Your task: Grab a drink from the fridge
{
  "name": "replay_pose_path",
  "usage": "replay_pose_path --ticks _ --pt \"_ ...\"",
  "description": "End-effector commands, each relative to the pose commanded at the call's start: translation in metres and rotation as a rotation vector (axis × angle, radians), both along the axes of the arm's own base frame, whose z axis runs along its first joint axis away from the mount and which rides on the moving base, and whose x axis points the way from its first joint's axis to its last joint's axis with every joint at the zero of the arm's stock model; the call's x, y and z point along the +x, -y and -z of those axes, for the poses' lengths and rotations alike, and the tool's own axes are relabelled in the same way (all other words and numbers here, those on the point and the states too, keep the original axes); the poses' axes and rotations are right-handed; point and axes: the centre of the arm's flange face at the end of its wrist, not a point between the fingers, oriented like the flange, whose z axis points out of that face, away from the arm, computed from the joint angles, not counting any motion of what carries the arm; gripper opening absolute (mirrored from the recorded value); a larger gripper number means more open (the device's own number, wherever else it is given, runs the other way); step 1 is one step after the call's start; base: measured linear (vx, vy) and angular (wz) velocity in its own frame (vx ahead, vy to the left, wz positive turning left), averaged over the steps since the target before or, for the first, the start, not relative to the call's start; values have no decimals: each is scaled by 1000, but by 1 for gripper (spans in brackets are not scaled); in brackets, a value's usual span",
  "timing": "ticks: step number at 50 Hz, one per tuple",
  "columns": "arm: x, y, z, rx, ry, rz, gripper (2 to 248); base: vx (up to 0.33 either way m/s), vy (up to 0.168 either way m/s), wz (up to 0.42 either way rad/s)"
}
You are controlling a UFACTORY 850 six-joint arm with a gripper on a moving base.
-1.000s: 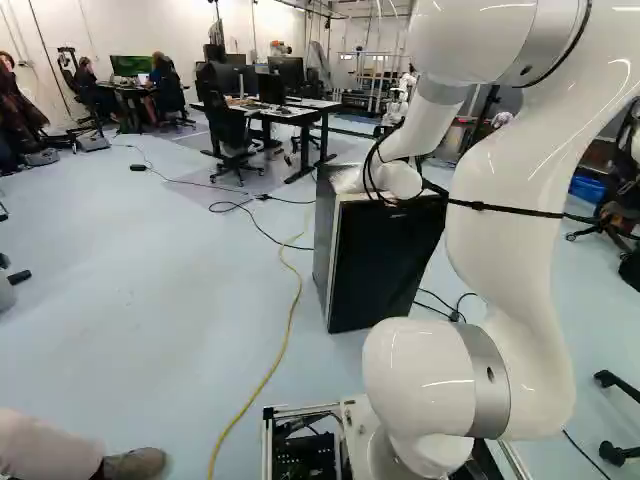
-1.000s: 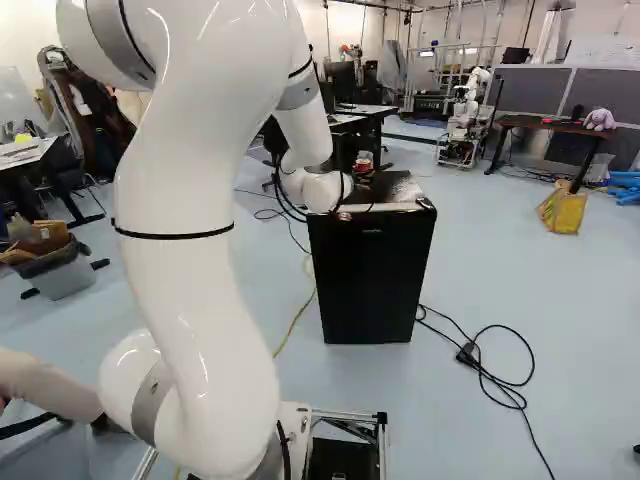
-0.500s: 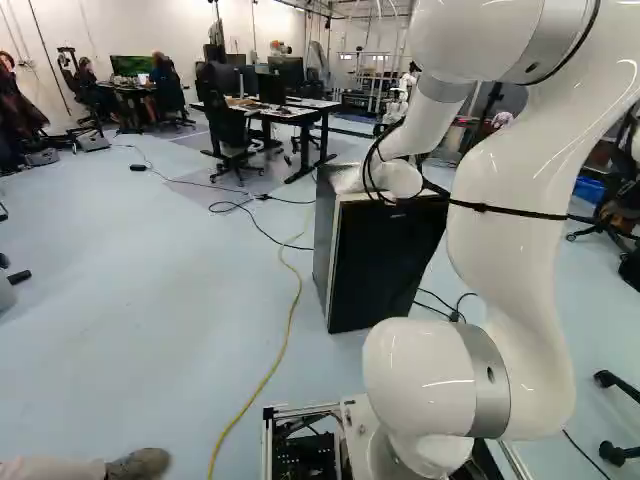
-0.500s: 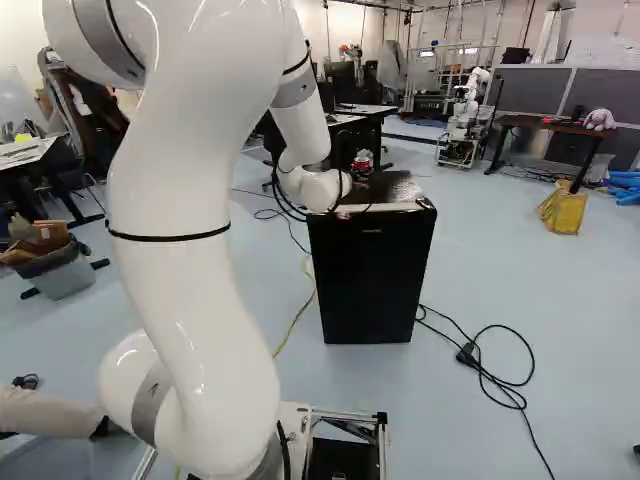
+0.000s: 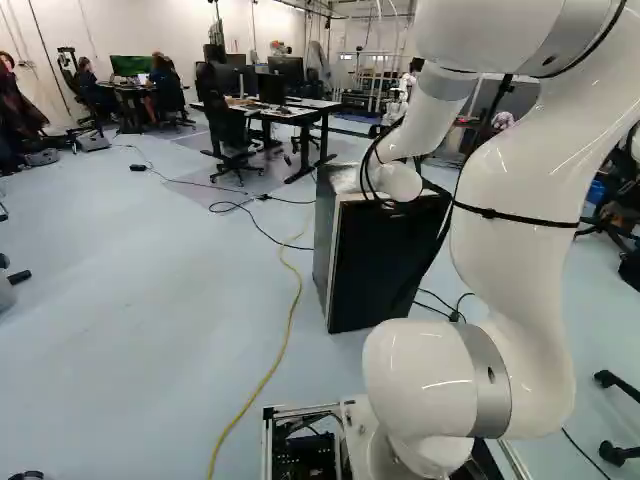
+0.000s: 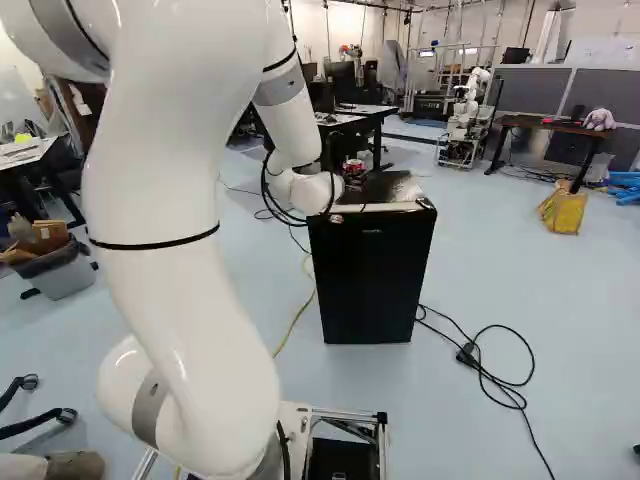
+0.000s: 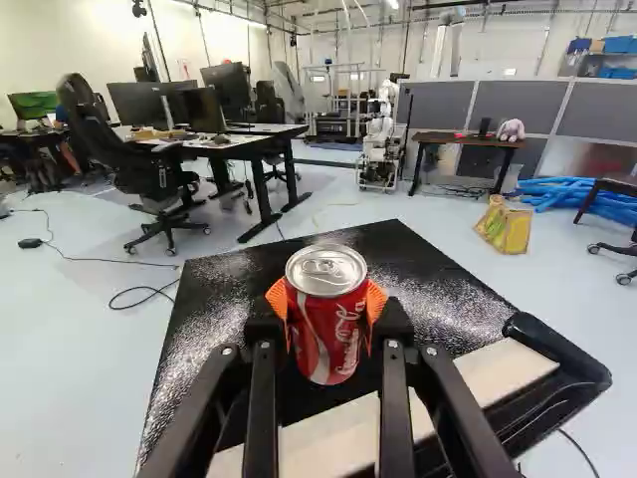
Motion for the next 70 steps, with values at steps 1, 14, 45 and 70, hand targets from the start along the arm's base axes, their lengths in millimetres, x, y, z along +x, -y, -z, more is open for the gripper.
replay_pose_path --ticks 1,14,45,70 --pt "-2 -1 0 0 -1 -2 93 0 0 0" --pt "-28 -19 0 1 -18 -32 93 0 0 0" --pt "-119 -70 12 0 -76 -132 93 0 0 0" --pt "-184 -95 30 -2 -115 -200 93 0 0 0"
